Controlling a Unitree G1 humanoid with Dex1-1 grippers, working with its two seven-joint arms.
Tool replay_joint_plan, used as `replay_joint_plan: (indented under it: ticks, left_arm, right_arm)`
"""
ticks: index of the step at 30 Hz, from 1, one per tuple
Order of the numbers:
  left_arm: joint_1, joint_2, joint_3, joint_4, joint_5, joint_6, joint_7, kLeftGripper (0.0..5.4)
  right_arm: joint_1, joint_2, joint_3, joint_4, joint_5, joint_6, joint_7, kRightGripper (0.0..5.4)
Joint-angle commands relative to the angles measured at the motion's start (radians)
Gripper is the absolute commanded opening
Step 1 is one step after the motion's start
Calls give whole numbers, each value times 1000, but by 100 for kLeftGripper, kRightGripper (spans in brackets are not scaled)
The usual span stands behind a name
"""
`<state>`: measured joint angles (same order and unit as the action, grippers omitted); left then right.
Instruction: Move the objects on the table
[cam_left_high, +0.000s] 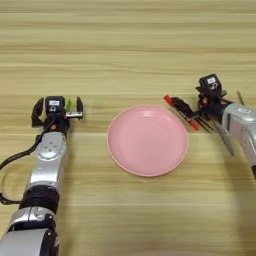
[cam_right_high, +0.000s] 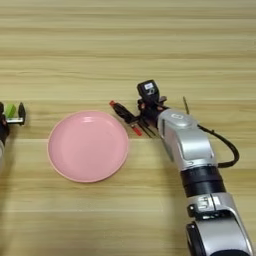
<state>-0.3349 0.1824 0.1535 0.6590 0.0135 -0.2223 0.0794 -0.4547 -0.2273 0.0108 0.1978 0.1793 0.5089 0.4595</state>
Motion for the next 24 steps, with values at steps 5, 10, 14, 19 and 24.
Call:
replay_joint_plan:
  ticks: [5,10,14,19,24]
  left_arm:
    - [-26,16,4,43,1,-22,0,540]
    - [-29,17,3,55,0,-28,-1,540]
    - [-31,18,4,69,-1,-33,-3,540]
    - [-39,22,1,102,4,-31,-4,540]
    - [-44,24,-8,142,6,-27,-18,540]
  right_arm:
    - [-21,16,-85,71,-34,-190,-152,537]
    - [-55,18,-152,153,-42,-297,-263,537]
    - [-84,10,-208,212,-28,-338,-333,537]
    - [-96,14,-243,212,-14,-357,-372,537]
    - [-97,16,-255,203,-4,-362,-382,537]
